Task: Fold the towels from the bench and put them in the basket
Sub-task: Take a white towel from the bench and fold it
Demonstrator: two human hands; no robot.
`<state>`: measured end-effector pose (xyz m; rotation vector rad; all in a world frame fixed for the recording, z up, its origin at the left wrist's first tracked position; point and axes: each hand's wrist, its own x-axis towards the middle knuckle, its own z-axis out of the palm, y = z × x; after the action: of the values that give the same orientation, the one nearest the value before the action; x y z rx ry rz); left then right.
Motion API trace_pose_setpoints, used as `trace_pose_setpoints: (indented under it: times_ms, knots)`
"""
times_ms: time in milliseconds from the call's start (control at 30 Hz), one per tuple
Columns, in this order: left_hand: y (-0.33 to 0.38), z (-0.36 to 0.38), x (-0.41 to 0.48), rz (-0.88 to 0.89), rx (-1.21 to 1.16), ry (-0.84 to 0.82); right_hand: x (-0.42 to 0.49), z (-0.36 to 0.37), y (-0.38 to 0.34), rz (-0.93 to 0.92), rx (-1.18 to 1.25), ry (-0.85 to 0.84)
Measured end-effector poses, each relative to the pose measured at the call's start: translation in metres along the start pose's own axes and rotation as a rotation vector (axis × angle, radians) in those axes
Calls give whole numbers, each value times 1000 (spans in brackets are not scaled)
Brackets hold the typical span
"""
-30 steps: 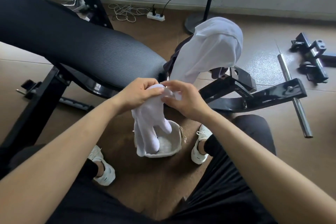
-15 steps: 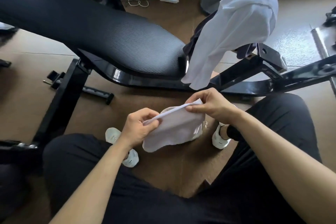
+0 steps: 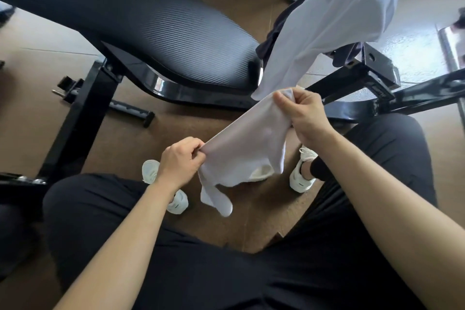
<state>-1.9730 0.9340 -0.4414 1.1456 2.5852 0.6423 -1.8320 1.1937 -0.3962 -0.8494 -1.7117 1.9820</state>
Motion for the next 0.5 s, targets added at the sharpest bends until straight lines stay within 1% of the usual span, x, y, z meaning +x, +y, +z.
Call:
trace_pose_setpoints:
  times_ms: [100, 167, 367, 467, 500]
  knots:
    - [-2, 4, 2, -140, -107, -77, 10, -11, 4, -28, -5, 105]
    - [-5, 7, 3, -166, -105, -120, 14, -16, 5, -36, 2, 145]
    - [-8, 15, 8, -244, -46, -106, 23, -20, 16, -53, -27, 194]
    - [-9, 16, 11, -295, -82, -94, 29, -25, 21, -64, -98, 236]
    - [-11, 16, 12, -323, -132, -79, 30, -26, 21, -66, -132, 254]
